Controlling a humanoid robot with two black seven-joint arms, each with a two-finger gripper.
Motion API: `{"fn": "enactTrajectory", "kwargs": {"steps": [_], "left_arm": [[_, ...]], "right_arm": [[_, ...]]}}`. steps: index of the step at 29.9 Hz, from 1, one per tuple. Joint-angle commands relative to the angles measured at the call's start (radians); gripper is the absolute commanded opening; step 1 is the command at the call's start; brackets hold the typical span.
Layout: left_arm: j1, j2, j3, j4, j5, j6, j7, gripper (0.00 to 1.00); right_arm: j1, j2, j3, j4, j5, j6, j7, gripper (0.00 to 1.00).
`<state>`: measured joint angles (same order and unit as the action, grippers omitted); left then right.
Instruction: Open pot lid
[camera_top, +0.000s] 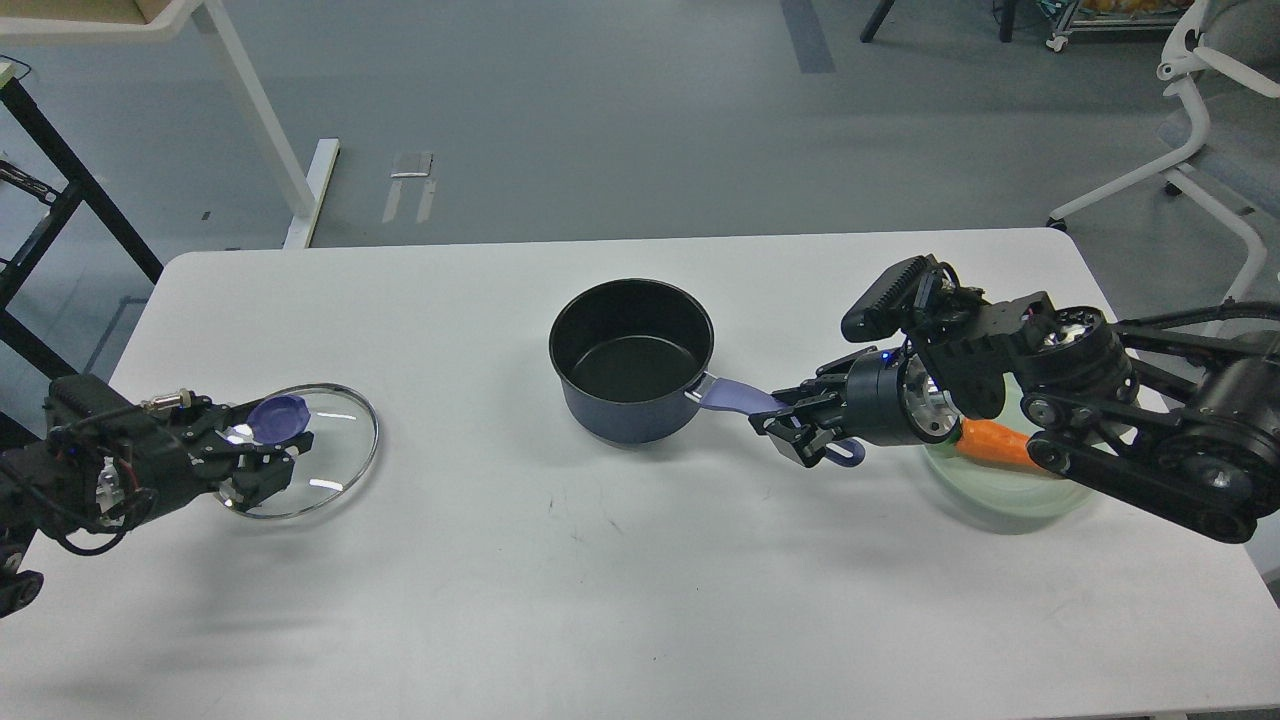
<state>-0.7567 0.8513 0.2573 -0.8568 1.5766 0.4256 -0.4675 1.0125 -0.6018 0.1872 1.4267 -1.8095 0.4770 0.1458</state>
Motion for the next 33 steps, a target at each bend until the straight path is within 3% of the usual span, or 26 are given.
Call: {"fn": "enactTrajectory", "kwargs": {"steps": [1, 5, 10, 15, 22, 30, 33], "left_arm": [[-0.003, 0.002, 0.002, 0.001, -0.02, -0.001, 0.001, 0.77], [-0.006, 0.006, -0.001, -0.001, -0.021, -0.002, 0.0, 0.78], [-0.018, 0.014, -0.059, -0.013, -0.152, -0.007, -0.021, 0.99], [-0.065, 0.009, -0.113, -0.016, -0.542, -0.011, -0.021, 0.99], [-0.208, -0.02, -0.119, -0.007, -0.921, -0.16, -0.021, 0.99], [-0.239, -0.173, -0.188, 0.035, -1.213, -0.211, -0.021, 0.99], [-0.224, -0.212, -0.219, 0.038, -1.293, -0.304, -0.021, 0.99]], "right_arm": [[-0.002, -0.001, 0.012, 0.0, 0.001, -0.001, -0.002, 0.43], [0.0, -0.001, 0.014, 0.0, 0.003, -0.001, 0.0, 0.48], [0.001, -0.003, 0.04, 0.0, 0.012, -0.005, 0.0, 0.77], [-0.003, -0.007, 0.159, -0.005, 0.05, -0.014, 0.003, 0.95], [-0.018, -0.007, 0.336, -0.045, 0.355, -0.067, 0.0, 0.99], [-0.067, 0.005, 0.354, -0.129, 0.631, -0.354, 0.0, 0.99], [-0.091, 0.01, 0.356, -0.17, 0.824, -0.438, 0.0, 0.99]]}}
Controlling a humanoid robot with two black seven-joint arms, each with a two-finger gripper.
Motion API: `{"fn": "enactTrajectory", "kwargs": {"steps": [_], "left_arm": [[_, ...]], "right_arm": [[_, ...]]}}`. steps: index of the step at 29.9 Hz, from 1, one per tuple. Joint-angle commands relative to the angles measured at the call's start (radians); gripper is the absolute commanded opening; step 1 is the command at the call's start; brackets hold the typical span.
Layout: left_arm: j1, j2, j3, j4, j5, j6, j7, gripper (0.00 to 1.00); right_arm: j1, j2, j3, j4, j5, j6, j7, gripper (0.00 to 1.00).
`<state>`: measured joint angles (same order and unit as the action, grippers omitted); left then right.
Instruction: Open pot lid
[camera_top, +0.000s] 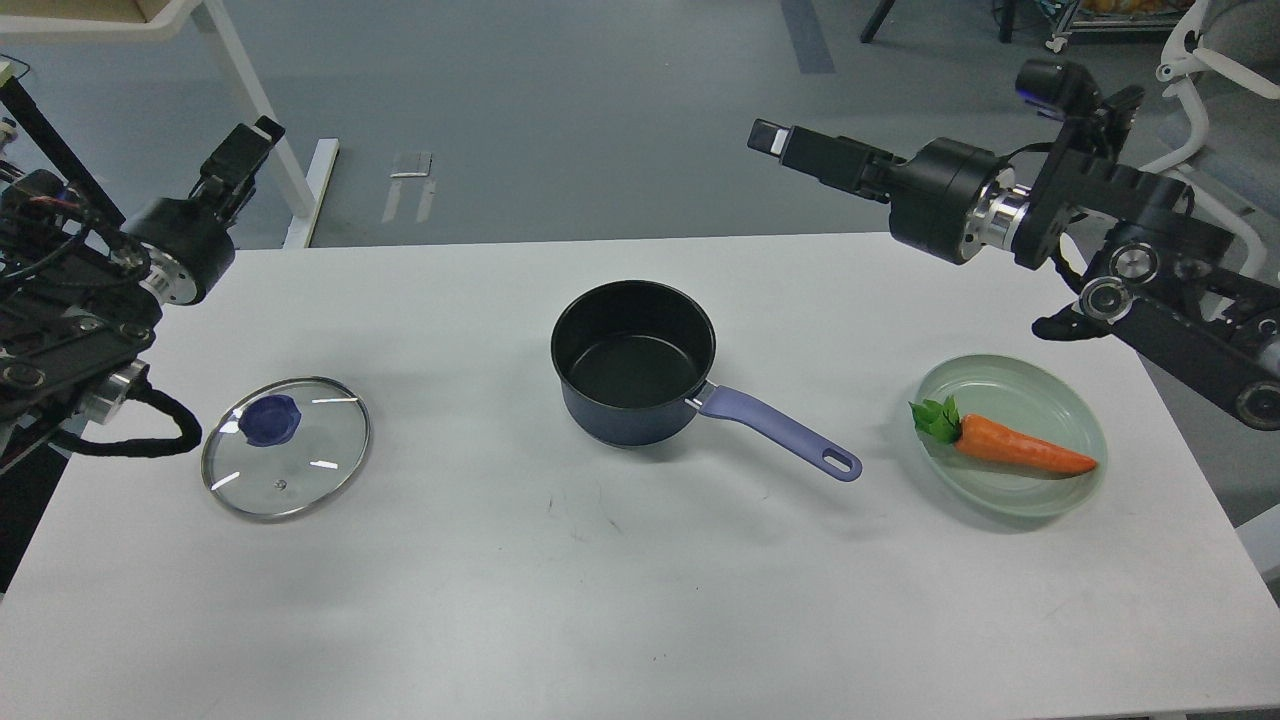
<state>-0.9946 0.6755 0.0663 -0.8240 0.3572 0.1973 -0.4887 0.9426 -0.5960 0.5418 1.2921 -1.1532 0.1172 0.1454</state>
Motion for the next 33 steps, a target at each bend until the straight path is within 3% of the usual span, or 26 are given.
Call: {"fn": "enactTrajectory", "kwargs": {"steps": [1, 7, 13, 22, 33], "left_arm": [[0.017, -0.046, -0.029, 0.005, -0.09, -0.096, 0.0, 0.99], [0.019, -0.12, -0.055, 0.065, -0.32, -0.142, 0.0, 0.99], [0.037, -0.195, -0.098, 0.178, -0.434, -0.295, 0.0, 0.99], [0.05, -0.223, -0.246, 0.189, -0.558, -0.36, 0.0, 0.99], [0.087, -0.231, -0.327, 0.18, -0.641, -0.443, 0.0, 1.0]], "right_arm": [[-0.024, 0.004, 0.001, -0.051, 0.231, -0.094, 0.002, 0.99], [-0.042, 0.01, 0.007, -0.155, 0.646, -0.155, 0.006, 0.99], [-0.042, 0.065, 0.084, -0.312, 0.839, -0.143, 0.006, 0.99], [-0.107, 0.188, 0.208, -0.488, 1.257, 0.001, 0.006, 0.99], [-0.203, 0.306, 0.38, -0.514, 1.307, 0.105, 0.005, 0.99]]}}
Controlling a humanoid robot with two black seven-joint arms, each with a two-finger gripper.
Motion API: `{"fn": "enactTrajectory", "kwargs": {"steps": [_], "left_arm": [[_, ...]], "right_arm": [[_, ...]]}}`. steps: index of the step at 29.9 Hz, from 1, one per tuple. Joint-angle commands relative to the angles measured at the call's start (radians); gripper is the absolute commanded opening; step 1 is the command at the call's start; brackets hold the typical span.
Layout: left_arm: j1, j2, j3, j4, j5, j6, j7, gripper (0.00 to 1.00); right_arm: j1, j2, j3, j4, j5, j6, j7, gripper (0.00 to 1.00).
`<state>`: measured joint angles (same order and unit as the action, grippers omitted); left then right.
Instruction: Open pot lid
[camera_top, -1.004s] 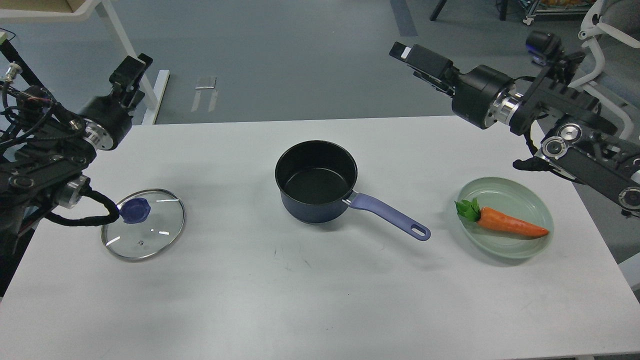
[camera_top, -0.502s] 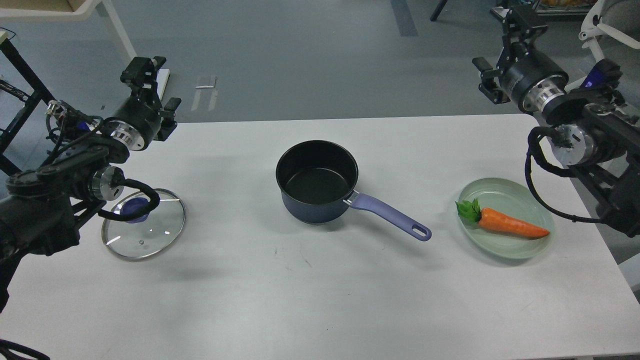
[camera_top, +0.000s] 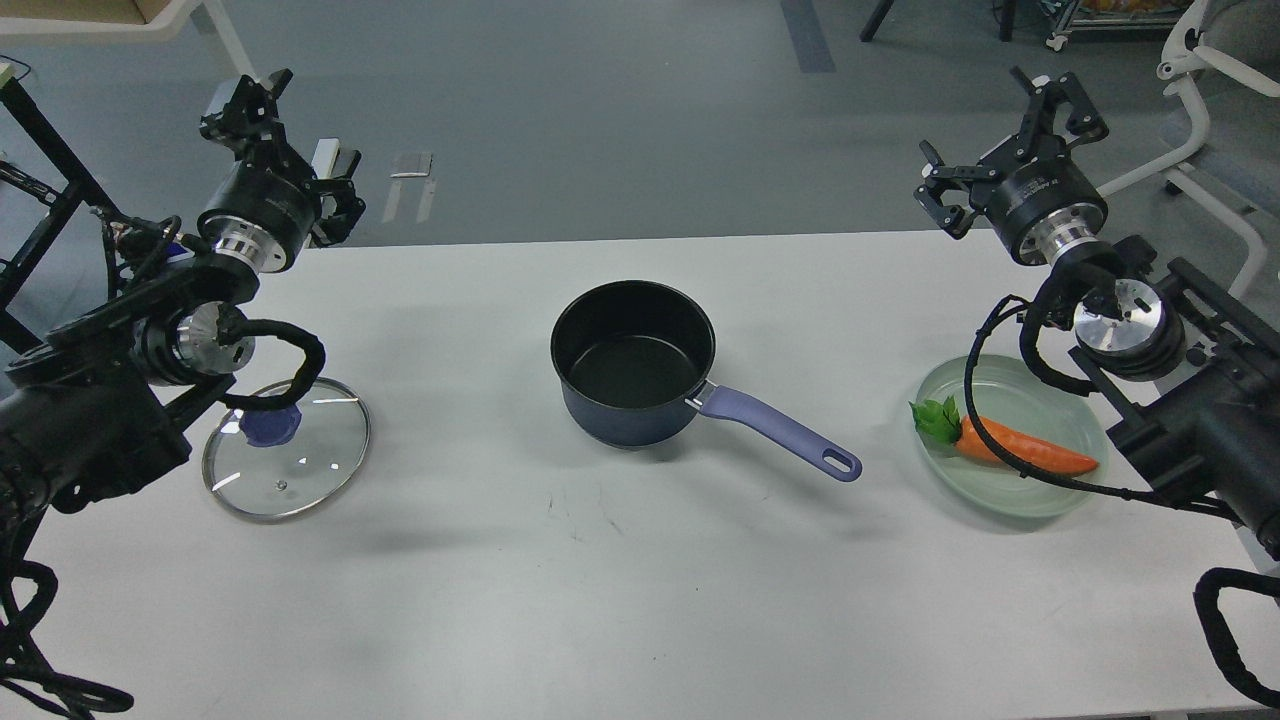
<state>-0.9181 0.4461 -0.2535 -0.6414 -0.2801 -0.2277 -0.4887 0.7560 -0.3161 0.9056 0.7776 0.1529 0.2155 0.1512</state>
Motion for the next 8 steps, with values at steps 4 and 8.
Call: {"fn": "enactTrajectory", "kwargs": {"steps": [4, 8], "left_arm": [[0.013, -0.001, -0.007, -0.003, -0.013, -0.018, 0.0, 1.0], [0.016, -0.001, -0.006, -0.003, -0.011, -0.009, 0.0, 1.0]], "right_arm": [[-0.027, 0.037, 0.01, 0.003, 0.0, 0.01, 0.001, 0.99], [-0.032, 0.042, 0.021, 0.008, 0.0, 0.013, 0.002, 1.0]]}}
